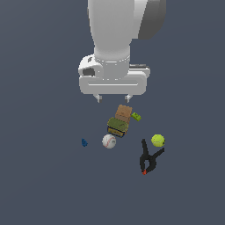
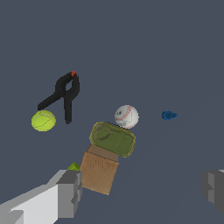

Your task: Pick up a designated object from a clutter of objects.

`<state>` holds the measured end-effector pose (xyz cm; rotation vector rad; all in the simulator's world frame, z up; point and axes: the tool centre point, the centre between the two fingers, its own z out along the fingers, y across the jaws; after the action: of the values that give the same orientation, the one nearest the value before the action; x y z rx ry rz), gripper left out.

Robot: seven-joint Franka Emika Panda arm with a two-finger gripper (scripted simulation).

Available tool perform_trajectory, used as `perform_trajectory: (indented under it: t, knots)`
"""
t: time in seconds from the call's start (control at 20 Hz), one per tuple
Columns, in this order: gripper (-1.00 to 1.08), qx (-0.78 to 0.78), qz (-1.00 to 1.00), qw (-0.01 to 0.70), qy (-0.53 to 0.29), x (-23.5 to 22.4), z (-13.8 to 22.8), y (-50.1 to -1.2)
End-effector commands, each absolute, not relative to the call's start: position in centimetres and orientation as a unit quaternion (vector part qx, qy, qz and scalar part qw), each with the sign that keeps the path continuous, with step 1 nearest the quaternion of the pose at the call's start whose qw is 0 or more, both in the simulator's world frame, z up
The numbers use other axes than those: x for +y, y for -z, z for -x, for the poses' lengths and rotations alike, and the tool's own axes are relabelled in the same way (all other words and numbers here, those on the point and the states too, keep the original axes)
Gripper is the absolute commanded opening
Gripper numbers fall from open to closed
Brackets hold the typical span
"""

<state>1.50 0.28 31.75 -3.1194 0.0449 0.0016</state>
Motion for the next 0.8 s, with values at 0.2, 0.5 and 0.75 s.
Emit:
perform_trajectory:
  t: [0.2, 0.5, 0.75]
  knots:
    - [1.00, -0.017, 1.000, 0.005, -0.001, 2.5, -2.7, -29.6]
    - [1.00, -0.076, 0.997, -0.003, -0.002, 6.7, -4.3, -25.6]
    - [1.00, -0.145, 0.989, -0.008, -0.001, 12.0, -5.4, -20.6]
